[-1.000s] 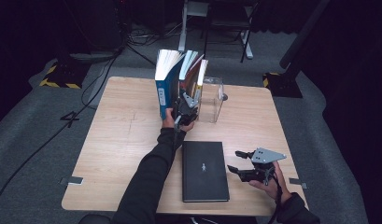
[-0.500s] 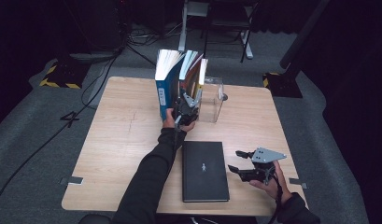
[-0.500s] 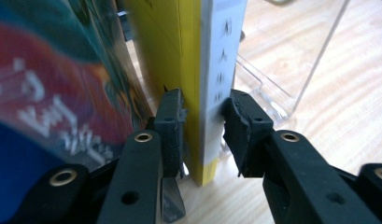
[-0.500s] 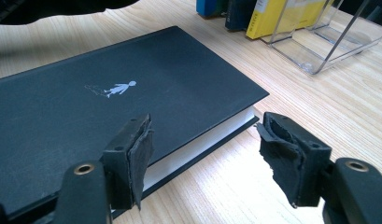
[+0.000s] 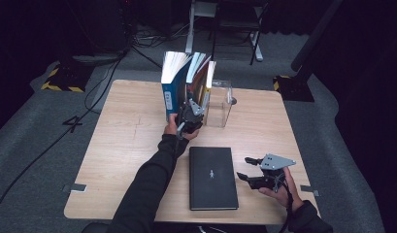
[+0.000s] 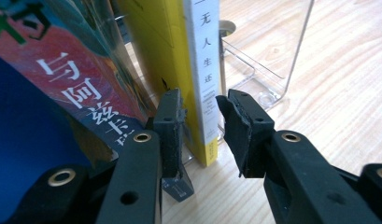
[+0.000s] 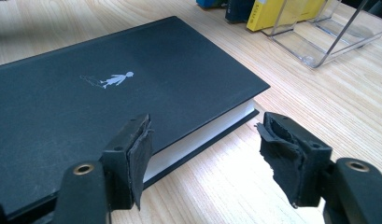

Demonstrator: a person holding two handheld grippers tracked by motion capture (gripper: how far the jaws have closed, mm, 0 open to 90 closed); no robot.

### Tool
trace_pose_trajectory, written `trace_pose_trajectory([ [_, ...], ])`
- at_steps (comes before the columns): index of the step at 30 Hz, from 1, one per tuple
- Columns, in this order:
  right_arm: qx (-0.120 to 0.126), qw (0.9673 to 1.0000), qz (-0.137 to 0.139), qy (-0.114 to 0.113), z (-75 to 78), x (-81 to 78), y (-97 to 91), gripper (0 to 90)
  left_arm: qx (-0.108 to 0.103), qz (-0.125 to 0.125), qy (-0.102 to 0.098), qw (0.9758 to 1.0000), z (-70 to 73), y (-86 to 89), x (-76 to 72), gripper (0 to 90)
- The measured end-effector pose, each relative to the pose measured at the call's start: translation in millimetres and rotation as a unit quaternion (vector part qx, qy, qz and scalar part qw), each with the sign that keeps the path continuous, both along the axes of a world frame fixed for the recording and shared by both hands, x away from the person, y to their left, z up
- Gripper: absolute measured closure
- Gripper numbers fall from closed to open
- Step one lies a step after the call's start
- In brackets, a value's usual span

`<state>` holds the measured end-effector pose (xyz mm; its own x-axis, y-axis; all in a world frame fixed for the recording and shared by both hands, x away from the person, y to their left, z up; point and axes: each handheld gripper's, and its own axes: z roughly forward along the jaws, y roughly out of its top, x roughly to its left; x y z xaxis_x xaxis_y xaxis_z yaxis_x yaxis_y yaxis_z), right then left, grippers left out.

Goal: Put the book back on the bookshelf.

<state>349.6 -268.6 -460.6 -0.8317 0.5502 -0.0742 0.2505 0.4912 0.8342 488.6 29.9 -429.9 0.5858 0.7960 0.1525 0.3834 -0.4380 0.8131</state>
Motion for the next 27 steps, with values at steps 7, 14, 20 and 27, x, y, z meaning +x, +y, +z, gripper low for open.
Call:
trace_pose_trajectory([
  [7, -0.005, 1.0, 0.001, 0.004, -0.9, -0.3, 0.4, 34.9, 0.011, -0.025, 0.0, 0.9996, 5.7, 5.9, -13.1, 65.4],
  [14, -0.014, 0.9999, 0.003, 0.008, -2.9, 0.1, -0.4, 34.7, 0.023, -0.059, -0.001, 0.998, 11.0, 12.3, -30.4, 63.2],
  [20, -0.023, 0.9996, 0.009, 0.013, -4.0, -0.2, 0.1, 34.5, 0.033, -0.075, 0.001, 0.9966, 10.5, 19.4, -43.6, 62.0],
  [27, -0.037, 0.999, 0.019, 0.018, -5.7, -1.7, 1.8, 34.2, 0.046, -0.09, 0.007, 0.9949, 6.0, 33.6, -59.0, 60.1],
])
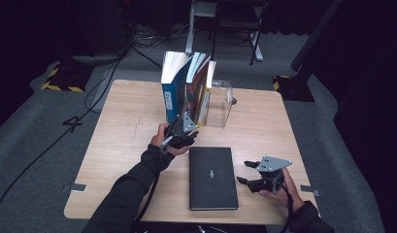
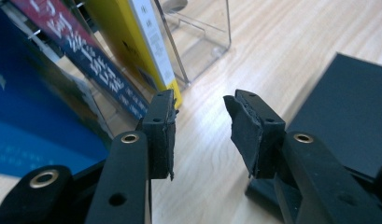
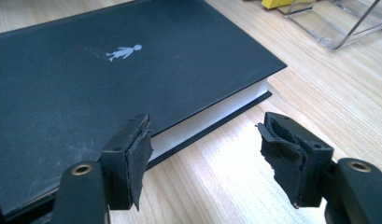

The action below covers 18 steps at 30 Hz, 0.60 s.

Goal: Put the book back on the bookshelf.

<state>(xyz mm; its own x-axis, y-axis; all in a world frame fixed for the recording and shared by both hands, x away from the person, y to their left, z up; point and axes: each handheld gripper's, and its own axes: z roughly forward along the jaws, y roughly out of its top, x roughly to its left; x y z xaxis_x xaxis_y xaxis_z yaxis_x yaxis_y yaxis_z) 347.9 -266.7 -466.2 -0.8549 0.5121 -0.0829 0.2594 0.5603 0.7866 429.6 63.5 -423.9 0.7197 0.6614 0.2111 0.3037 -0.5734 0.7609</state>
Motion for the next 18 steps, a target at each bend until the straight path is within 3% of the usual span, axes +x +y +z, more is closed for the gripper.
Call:
trace_pose_trajectory([
  [12, -0.03, 0.9992, 0.015, 0.021, -10.0, -5.2, -2.9, 34.1, 0.02, -0.033, 0.011, 0.9992, -13.4, 27.8, -44.1, 55.0],
  [18, -0.041, 0.9984, 0.024, 0.03, -14.5, -7.5, -1.5, 34.0, 0.028, -0.05, 0.029, 0.9979, -24.1, 39.8, -67.1, 52.7],
])
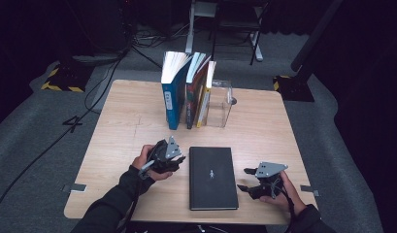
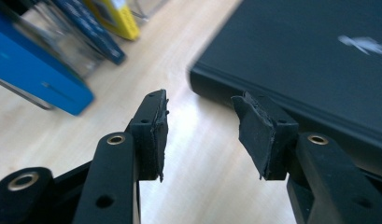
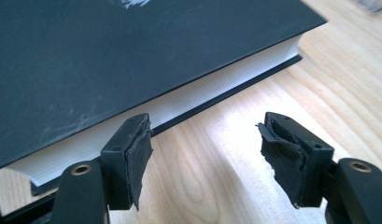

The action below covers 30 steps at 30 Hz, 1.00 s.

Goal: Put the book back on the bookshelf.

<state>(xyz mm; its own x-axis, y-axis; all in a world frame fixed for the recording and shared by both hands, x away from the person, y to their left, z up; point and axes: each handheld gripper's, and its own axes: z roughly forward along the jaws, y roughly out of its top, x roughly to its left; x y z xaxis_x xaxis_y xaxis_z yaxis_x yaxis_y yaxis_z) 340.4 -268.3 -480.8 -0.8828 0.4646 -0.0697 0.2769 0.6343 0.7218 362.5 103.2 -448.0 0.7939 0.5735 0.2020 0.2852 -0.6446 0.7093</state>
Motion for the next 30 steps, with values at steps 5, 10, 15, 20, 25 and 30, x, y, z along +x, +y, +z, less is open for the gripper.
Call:
trace_pose_trajectory([
  [5, -0.011, 0.9998, 0.013, 0.007, -3.9, -3.1, 2.4, 33.8, 0.0, -0.011, 0.024, 0.9997, -13.1, 4.2, -19.6, 48.6],
  [10, -0.016, 0.9995, 0.026, 0.002, -5.4, -5.0, 3.7, 33.7, 0.002, -0.02, 0.051, 0.9985, -26.6, 7.7, -41.6, 39.7],
  [15, -0.01, 0.9992, 0.038, 0.004, -6.6, -5.9, 5.3, 33.6, -0.028, -0.05, 0.09, 0.9943, -34.8, 11.3, -59.3, 34.4],
  [20, -0.013, 0.9986, 0.052, 0.006, -9.4, -7.2, 9.7, 33.2, -0.038, -0.079, 0.113, 0.9898, -42.2, 3.2, -70.0, 26.2],
  [25, -0.005, 0.9984, 0.057, 0.006, -11.1, -7.8, 9.5, 33.2, -0.015, -0.091, 0.126, 0.9877, -49.6, -7.8, -79.2, 24.1],
  [30, 0.0, 0.9981, 0.061, -0.008, -11.3, -10.0, 8.5, 34.6, -0.02, -0.094, 0.125, 0.9874, -50.9, -10.8, -82.4, 22.2],
])
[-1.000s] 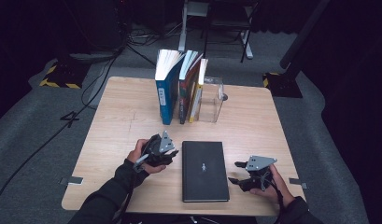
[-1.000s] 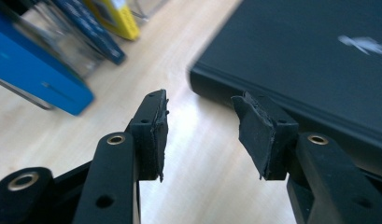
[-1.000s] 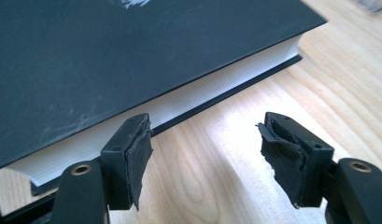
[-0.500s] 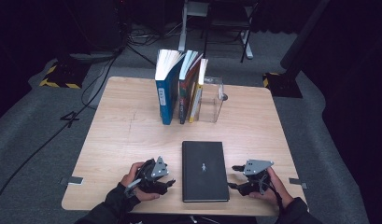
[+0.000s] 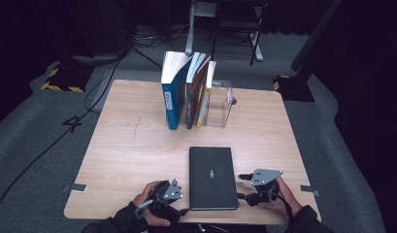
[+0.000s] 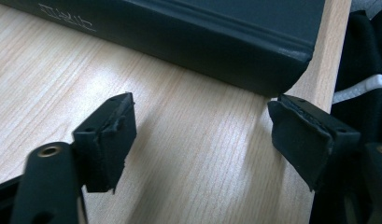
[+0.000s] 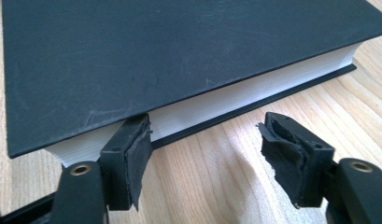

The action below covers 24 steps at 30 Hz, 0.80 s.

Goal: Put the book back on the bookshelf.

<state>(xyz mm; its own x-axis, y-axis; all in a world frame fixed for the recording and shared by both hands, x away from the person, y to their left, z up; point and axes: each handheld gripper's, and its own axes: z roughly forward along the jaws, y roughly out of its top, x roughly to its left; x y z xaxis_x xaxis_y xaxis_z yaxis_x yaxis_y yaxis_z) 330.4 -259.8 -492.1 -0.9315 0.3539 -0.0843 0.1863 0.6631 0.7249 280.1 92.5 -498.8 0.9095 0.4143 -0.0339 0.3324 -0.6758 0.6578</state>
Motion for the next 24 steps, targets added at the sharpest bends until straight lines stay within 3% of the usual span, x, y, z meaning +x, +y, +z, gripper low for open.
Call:
trace_pose_trajectory([
  [6, 0.006, 1.0, 0.0, 0.004, -0.5, 0.6, -0.8, 34.5, -0.002, -0.021, 0.001, 0.9998, -0.9, -3.2, -3.1, 18.1],
  [14, 0.017, 0.9998, 0.003, 0.003, 0.8, -0.2, 2.7, 34.6, -0.004, -0.005, -0.015, 0.9999, -3.2, -11.6, 2.6, 17.5],
  [24, 0.031, 0.9995, -0.003, 0.006, 2.5, -1.4, 9.6, 34.7, -0.001, 0.0, -0.013, 0.9999, -2.9, -8.5, 14.4, 15.5],
])
